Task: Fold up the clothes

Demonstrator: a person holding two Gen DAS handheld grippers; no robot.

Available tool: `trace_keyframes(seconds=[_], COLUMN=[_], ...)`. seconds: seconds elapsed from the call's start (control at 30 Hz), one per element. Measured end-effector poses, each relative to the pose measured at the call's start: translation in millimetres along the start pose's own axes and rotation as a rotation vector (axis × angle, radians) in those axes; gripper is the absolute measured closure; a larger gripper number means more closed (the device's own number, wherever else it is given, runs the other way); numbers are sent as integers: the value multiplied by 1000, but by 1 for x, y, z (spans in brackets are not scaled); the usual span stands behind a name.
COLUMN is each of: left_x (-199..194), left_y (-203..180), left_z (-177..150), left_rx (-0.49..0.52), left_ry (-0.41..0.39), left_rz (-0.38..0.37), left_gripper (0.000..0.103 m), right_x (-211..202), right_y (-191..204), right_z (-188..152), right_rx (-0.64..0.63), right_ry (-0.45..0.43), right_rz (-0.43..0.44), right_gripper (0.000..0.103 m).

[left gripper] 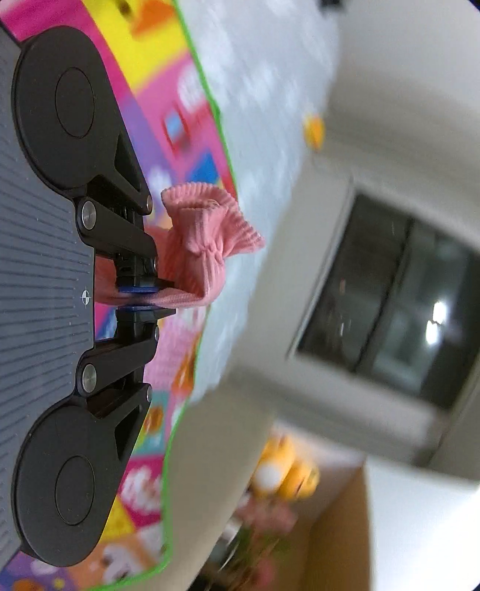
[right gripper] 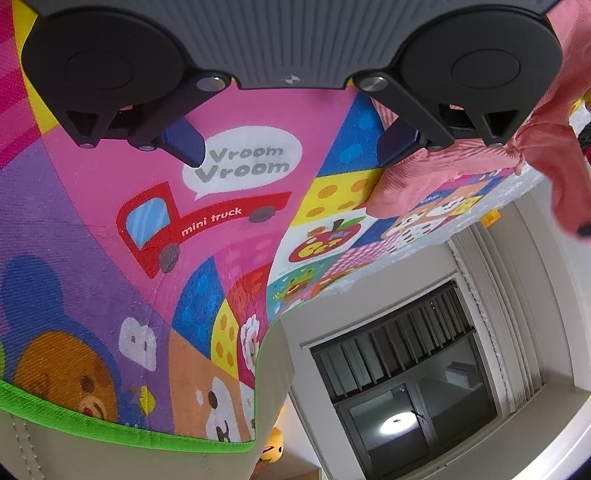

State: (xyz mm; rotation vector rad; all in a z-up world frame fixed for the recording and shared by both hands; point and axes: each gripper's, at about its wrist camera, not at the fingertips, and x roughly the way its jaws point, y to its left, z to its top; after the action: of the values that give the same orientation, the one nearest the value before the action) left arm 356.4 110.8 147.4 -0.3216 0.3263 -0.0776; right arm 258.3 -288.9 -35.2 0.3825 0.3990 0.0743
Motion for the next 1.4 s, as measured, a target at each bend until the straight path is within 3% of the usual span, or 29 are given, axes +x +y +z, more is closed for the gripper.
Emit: trace_keyframes(seconds=[0.07, 0.23, 0.27, 0.33, 0.4, 0.47, 0.53, 0.63, 0.73, 0.83, 0.93, 1.03, 1.17, 1.23, 1.27, 1.3, 1.4], left_x=[15, 60, 72, 88, 93, 76, 56, 22, 7, 2, -1, 3, 5, 4, 5, 7, 25], left_y=[-36, -95, -98, -103, -106, -101, -94, -70, -41, 3, 35, 46, 45, 41, 38, 35, 30], left_z=[-8, -50, -61, -84, -105, -117, -124, -121, -120, -121, -126, -131, -126, -115, -109, -103, -86], left_rx=[62, 99, 91, 77, 69, 73, 85, 172, 250, 167, 92, 62, 47, 44, 49, 56, 50], left_ry=[25, 138, 187, 282, 364, 393, 403, 362, 341, 375, 375, 378, 362, 332, 316, 301, 287], left_rz=[-38, -127, -165, -238, -301, -351, -392, -370, -264, -223, -255, -266, -307, -358, -378, -398, -448], left_gripper=[96, 92, 88, 68, 58, 46, 25, 15, 13, 14, 13, 12, 12, 9, 9, 9, 9], right_x=[-1, -1, 0, 3, 6, 8, 11, 14, 18, 19, 17, 28, 84, 120, 135, 145, 135], right_y=[-2, -4, -4, -5, -6, -6, -7, -5, -1, 16, 45, 91, 136, 149, 153, 157, 170], right_z=[0, 0, 0, 1, 1, 2, 2, 3, 5, 15, 33, 58, 65, 52, 43, 36, 37], right_rx=[10, 29, 31, 36, 41, 46, 51, 37, 10, -67, -187, -280, -295, -309, -314, -324, -380], right_ry=[-5, -7, 0, 19, 38, 57, 76, 95, 128, 140, 113, 83, 186, 279, 331, 370, 308], right_rz=[7, 17, 18, 20, 21, 22, 23, 17, 4, 11, 43, 111, 159, 155, 156, 156, 193], right_gripper=[3, 3, 3, 2, 0, 0, 0, 0, 0, 0, 0, 17, 26, 43, 71, 83, 89])
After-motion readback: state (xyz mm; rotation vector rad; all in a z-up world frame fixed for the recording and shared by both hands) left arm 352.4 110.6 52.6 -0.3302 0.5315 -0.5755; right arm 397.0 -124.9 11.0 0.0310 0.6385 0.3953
